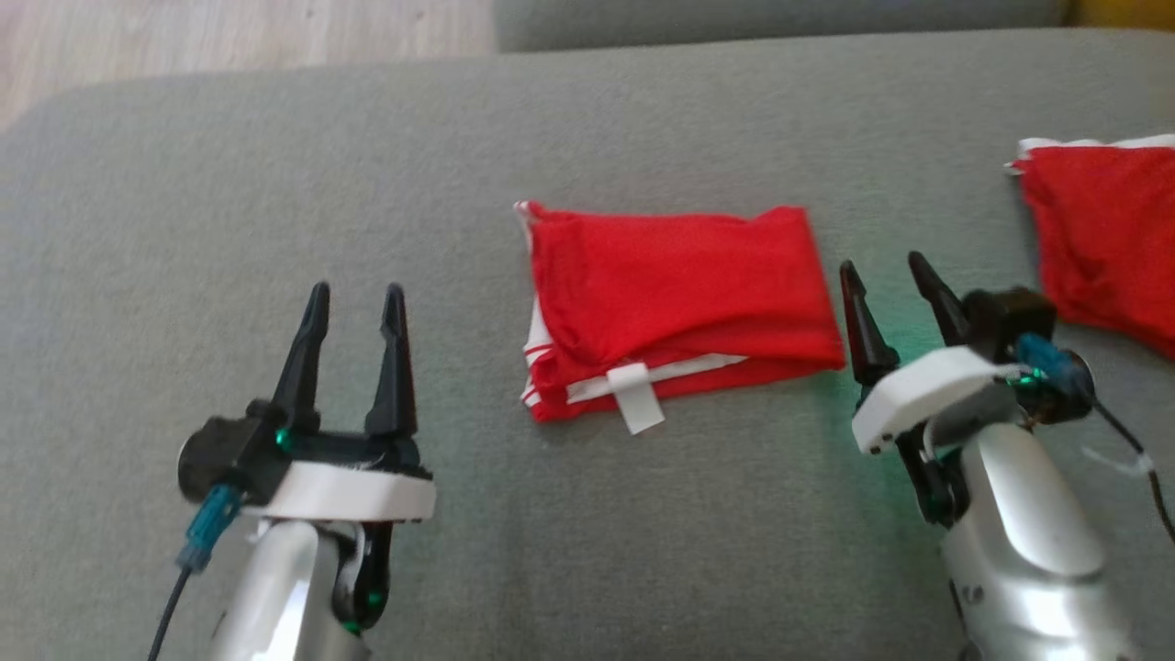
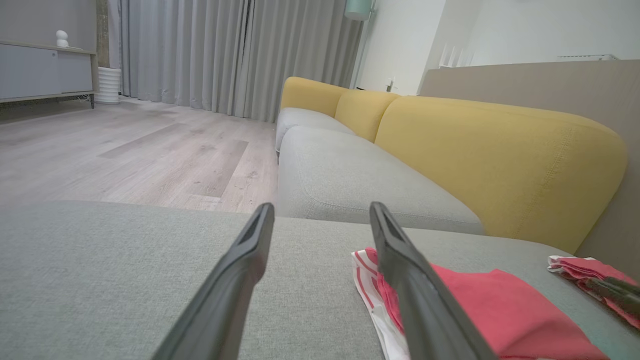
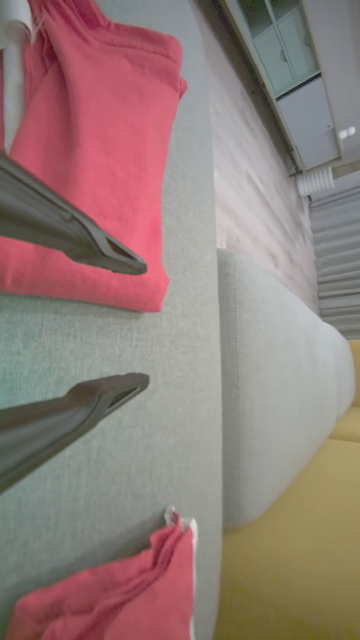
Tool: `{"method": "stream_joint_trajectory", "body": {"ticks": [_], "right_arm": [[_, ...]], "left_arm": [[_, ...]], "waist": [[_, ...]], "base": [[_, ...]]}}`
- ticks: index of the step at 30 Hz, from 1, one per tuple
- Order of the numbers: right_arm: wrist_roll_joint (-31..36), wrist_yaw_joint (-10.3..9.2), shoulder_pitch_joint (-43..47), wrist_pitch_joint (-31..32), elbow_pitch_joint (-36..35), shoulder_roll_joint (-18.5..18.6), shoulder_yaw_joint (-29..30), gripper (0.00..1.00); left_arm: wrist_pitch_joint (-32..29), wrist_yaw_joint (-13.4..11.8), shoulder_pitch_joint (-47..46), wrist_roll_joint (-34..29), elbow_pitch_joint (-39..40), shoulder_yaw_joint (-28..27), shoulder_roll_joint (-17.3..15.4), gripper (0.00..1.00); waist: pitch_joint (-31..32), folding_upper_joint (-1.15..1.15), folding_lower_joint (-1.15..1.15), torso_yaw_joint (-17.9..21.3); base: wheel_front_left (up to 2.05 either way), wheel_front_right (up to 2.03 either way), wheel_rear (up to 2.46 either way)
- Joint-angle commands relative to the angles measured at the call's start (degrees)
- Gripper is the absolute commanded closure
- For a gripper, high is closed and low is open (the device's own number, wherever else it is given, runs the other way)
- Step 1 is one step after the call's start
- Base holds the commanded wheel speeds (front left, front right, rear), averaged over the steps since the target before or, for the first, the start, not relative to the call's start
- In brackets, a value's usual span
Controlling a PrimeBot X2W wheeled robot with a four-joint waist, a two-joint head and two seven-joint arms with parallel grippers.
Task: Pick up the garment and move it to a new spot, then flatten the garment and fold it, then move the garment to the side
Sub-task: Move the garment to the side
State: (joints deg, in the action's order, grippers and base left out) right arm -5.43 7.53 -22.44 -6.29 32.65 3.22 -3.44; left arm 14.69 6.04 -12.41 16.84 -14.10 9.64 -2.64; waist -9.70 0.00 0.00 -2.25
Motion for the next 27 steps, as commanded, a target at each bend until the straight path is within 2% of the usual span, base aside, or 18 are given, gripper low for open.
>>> {"method": "stream_joint_trajectory", "body": {"ticks": [1,12,13,14,15,27], "right_arm": [[-1.0,-0.04,-2.5,0.7,0.0,-0.3,-1.7,0.0],[-6.1,-0.04,-8.8,5.3,14.9,-0.3,-5.7,0.0],[-6.0,-0.04,-9.1,5.3,16.0,-0.3,-6.1,0.03],[-5.8,-0.04,-9.5,5.0,16.9,-0.3,-6.4,0.65],[-5.3,-0.04,-9.8,4.4,17.6,-0.3,-6.9,1.0],[6.8,-0.04,-13.1,-3.7,19.2,-0.2,-6.2,1.0]], "left_arm": [[0.3,0.0,-2.6,0.5,1.5,-1.1,-0.2,0.0],[0.3,-0.4,-5.1,1.8,0.5,1.9,-0.2,0.0],[0.3,-0.5,-5.1,1.8,0.5,1.9,-0.2,0.0],[0.3,-0.5,-5.1,1.8,0.4,2.0,-0.2,0.0],[0.3,-0.5,-5.2,1.8,0.3,1.9,-0.2,0.0],[0.3,-0.5,-5.2,1.2,-0.1,3.4,-0.2,0.0]], "waist": [[-1.7,0.0,0.0,-1.8],[-4.0,0.0,0.0,-6.1],[-4.0,0.0,0.0,-6.2],[-4.0,0.0,0.0,-6.3],[-3.9,0.0,0.0,-6.3],[-1.6,0.0,0.0,-2.3]], "base": [[0.0,0.0,0.0],[0.0,0.0,0.0],[0.0,0.0,0.0],[0.0,0.0,0.0],[0.0,0.0,0.0],[0.0,0.0,0.0]]}}
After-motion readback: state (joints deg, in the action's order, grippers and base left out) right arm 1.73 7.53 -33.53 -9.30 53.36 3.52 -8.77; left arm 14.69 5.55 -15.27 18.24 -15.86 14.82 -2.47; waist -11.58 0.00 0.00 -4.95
